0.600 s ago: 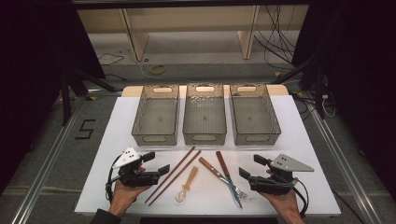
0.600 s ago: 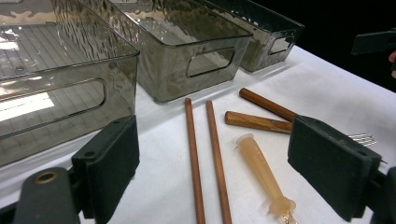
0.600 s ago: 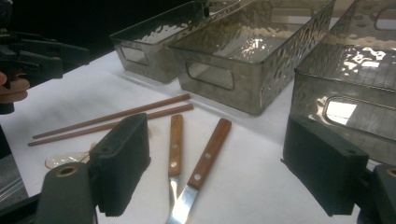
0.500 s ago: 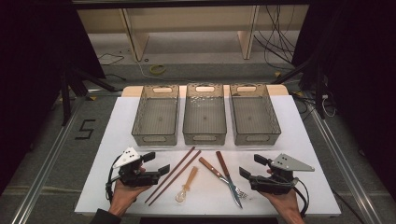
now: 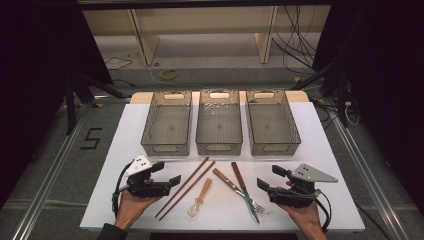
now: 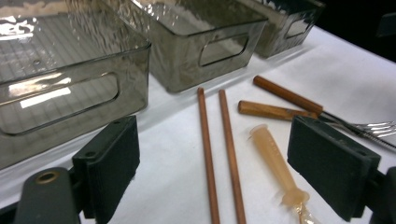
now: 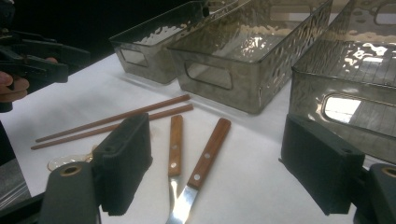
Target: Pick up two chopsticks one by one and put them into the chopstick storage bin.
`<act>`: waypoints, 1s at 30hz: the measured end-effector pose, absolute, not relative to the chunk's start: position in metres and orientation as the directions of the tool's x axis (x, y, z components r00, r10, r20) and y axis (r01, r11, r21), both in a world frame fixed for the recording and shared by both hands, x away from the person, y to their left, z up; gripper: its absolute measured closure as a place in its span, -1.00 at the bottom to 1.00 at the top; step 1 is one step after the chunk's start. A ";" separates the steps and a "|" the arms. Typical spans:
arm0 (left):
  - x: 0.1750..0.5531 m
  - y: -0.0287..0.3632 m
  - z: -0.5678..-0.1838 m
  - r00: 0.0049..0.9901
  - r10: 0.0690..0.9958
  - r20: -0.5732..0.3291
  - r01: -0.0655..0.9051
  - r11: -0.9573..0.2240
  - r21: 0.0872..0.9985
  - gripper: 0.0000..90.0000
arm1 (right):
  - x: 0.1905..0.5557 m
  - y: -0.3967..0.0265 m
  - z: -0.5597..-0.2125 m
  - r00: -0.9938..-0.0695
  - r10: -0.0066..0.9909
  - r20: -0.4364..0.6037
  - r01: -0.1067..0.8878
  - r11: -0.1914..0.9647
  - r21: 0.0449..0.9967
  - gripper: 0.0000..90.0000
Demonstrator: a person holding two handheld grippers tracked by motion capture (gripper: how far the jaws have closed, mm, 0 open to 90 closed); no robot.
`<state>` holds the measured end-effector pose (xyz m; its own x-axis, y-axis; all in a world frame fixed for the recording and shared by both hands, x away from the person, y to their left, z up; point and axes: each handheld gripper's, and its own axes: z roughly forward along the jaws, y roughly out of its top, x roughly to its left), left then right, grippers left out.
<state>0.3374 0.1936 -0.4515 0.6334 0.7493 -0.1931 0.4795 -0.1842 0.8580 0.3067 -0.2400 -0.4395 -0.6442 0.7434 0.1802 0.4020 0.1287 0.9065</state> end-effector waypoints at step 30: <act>0.378 0.145 -0.451 0.650 0.754 -0.095 0.705 -0.552 0.445 -0.07 | 0.308 -0.236 -0.440 -0.660 0.733 0.164 0.414 0.173 0.894 -0.42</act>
